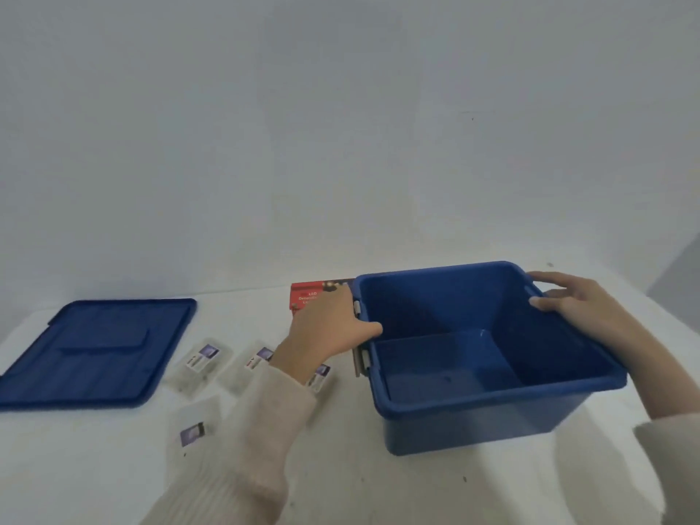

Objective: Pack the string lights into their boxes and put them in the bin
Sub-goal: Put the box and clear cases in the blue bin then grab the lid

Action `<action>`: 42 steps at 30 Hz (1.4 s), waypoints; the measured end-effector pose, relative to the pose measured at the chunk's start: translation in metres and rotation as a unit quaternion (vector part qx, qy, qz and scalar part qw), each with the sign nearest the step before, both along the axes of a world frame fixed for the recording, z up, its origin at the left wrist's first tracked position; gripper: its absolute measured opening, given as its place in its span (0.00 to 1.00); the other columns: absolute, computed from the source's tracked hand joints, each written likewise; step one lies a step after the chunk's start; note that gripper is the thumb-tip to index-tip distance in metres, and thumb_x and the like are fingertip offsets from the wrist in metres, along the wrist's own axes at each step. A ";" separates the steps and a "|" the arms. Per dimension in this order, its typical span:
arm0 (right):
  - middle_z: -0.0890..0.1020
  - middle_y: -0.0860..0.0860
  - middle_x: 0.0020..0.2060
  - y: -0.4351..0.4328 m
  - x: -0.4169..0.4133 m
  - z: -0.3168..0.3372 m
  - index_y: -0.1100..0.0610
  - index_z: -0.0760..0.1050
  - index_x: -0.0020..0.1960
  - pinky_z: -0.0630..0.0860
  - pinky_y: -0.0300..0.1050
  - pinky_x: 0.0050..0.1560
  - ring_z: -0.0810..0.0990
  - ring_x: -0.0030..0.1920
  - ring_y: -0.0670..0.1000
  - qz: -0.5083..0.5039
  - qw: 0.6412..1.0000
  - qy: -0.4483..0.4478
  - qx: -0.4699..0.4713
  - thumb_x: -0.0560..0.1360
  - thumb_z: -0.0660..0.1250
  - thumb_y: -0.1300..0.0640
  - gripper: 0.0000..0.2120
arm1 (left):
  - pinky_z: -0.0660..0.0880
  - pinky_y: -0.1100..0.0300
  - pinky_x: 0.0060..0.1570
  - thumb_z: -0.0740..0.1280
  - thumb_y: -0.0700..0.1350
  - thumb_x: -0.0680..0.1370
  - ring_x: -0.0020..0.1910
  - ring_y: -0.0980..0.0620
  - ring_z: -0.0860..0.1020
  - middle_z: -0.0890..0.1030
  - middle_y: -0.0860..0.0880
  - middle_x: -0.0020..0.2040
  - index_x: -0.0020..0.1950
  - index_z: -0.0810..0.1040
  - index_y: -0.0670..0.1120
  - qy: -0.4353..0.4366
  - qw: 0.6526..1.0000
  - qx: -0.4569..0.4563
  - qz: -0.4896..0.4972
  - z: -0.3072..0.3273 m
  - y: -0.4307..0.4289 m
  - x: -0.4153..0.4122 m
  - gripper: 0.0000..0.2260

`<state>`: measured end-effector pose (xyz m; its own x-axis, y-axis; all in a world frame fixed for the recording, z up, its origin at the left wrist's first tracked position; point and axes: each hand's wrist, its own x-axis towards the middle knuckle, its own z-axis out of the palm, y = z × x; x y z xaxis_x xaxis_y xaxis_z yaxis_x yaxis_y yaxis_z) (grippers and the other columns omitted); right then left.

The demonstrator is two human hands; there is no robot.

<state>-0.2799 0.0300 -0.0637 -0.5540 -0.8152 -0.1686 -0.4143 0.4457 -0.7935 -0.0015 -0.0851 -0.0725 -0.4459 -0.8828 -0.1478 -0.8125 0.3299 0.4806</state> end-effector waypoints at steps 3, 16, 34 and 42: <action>0.85 0.50 0.44 -0.007 -0.010 -0.017 0.46 0.75 0.62 0.76 0.53 0.54 0.83 0.45 0.55 0.013 1.000 -0.013 -0.009 0.76 0.64 0.64 0.19 | 0.77 0.54 0.49 0.66 0.55 0.72 0.46 0.52 0.78 0.79 0.51 0.48 0.55 0.72 0.49 0.008 1.000 0.030 0.004 -0.010 -0.004 -0.001 0.16; 0.80 0.50 0.45 -0.014 -0.021 -0.042 0.46 0.69 0.65 0.73 0.47 0.44 0.78 0.48 0.54 0.053 0.998 -0.002 -0.043 0.77 0.61 0.62 0.19 | 0.47 0.41 0.71 0.69 0.45 0.73 0.72 0.41 0.56 0.60 0.44 0.73 0.76 0.52 0.52 -0.227 0.969 -0.095 -0.012 -0.062 -0.088 -0.011 0.36; 0.79 0.51 0.44 -0.015 -0.025 -0.045 0.46 0.67 0.66 0.72 0.41 0.37 0.78 0.43 0.50 0.067 0.996 -0.020 -0.055 0.77 0.60 0.60 0.19 | 0.76 0.54 0.53 0.71 0.61 0.67 0.51 0.47 0.78 0.77 0.48 0.58 0.70 0.58 0.58 -0.055 0.990 0.093 -0.089 0.026 0.016 -0.136 0.36; 0.77 0.47 0.41 -0.016 -0.024 -0.047 0.47 0.66 0.66 0.70 0.45 0.40 0.76 0.41 0.47 0.066 0.996 -0.008 -0.059 0.77 0.59 0.60 0.19 | 0.66 0.49 0.64 0.59 0.66 0.74 0.68 0.38 0.66 0.59 0.37 0.73 0.77 0.42 0.48 -0.093 0.986 0.134 -0.024 -0.038 0.044 -0.185 0.42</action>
<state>-0.3039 0.0143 -0.1112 -0.4392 -0.8952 -0.0756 -0.4498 0.2920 -0.8440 -0.1870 -0.0411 -0.1107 -0.4285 -0.7795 -0.4569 -0.8818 0.2506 0.3995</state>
